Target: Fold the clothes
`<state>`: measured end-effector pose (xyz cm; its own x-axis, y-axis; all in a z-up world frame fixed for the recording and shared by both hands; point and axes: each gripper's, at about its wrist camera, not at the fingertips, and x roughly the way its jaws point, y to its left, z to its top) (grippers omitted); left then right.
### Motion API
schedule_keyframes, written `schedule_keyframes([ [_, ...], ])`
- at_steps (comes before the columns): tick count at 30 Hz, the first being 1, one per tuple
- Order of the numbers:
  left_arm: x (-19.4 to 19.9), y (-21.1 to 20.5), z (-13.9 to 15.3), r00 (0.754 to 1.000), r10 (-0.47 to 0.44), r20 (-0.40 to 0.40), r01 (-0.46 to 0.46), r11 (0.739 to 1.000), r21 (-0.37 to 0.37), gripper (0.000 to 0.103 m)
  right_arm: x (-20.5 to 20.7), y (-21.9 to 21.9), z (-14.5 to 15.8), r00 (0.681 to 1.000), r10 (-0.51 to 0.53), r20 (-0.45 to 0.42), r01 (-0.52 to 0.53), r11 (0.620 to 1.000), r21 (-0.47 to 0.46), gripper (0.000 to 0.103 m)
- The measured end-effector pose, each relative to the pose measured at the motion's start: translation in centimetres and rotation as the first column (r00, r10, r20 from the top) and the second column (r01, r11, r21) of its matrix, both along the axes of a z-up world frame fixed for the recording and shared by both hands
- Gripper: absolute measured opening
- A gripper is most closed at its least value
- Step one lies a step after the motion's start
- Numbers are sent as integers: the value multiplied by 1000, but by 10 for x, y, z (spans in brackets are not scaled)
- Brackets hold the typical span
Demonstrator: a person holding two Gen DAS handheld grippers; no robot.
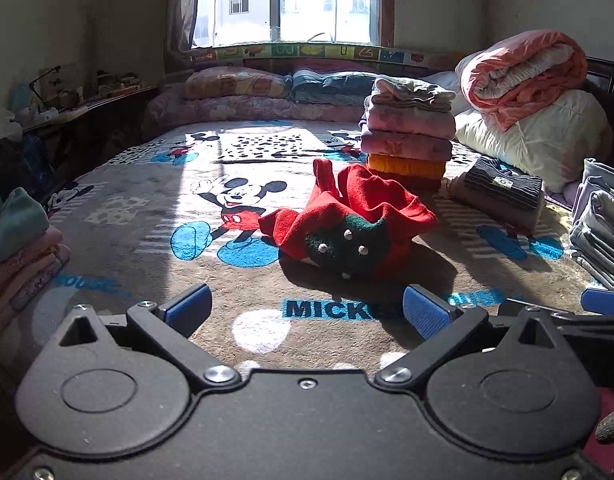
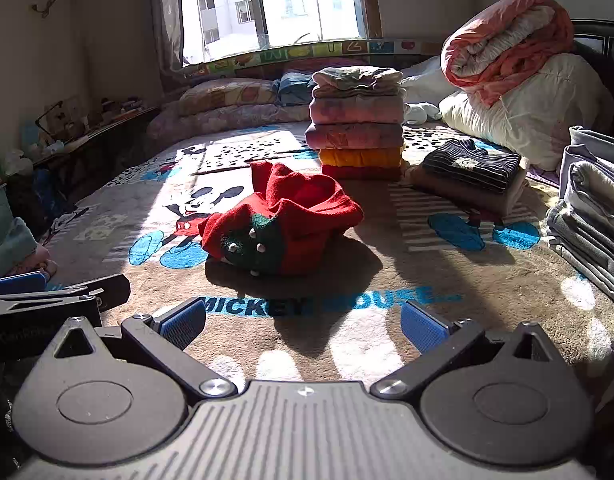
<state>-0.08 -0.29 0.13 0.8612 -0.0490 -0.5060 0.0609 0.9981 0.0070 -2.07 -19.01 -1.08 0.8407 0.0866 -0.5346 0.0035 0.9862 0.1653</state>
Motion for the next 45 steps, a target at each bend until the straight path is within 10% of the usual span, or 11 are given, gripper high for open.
schedule_keyframes([
  [45,50,2,-11,998,-42,-48,39,997,-66,103,49,-8,-10,998,38,-59,-34,998,58,103],
])
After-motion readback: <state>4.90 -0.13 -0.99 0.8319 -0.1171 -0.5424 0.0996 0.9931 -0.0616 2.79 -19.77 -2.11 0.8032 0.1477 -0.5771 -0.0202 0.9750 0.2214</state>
